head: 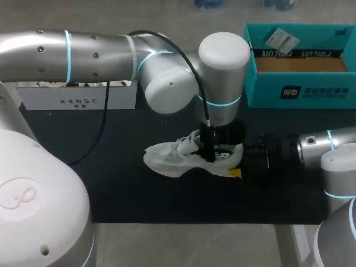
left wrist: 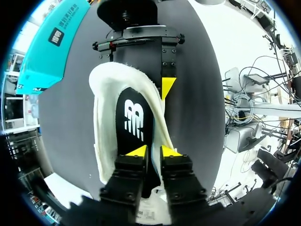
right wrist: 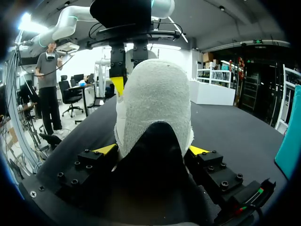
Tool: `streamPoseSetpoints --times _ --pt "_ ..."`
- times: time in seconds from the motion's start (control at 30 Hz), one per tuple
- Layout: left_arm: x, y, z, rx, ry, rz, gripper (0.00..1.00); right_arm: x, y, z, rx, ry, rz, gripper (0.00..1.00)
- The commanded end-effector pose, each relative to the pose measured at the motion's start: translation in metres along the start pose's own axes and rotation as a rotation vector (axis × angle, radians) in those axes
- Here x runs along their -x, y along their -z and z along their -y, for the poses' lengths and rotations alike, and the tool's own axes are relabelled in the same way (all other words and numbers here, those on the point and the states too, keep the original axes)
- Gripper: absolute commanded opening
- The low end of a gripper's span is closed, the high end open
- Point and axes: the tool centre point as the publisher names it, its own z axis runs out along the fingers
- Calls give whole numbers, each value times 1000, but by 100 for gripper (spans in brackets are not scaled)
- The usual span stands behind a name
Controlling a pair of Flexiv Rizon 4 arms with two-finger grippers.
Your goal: Take the shoe out of the shoebox, open the shoe tongue, remove and reinsert the insole, then place the shoe into the shoebox
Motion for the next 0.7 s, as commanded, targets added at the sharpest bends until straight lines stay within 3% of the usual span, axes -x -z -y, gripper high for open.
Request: streamPoseSetpoints --times 0.03,0.5,0.63,0.7 --pt "0 -4 3 3 -3 1 33 -1 -2 4 -2 -1 2 0" --pt "9 -22 2 4 -45 10 40 -1 -2 4 -2 -1 2 0" --pt "9 -42 5 -13 -91 32 47 -1 -2 4 -2 -1 2 0" --pt "6 -54 6 -21 -119 42 45 -1 -2 4 -2 -1 2 0"
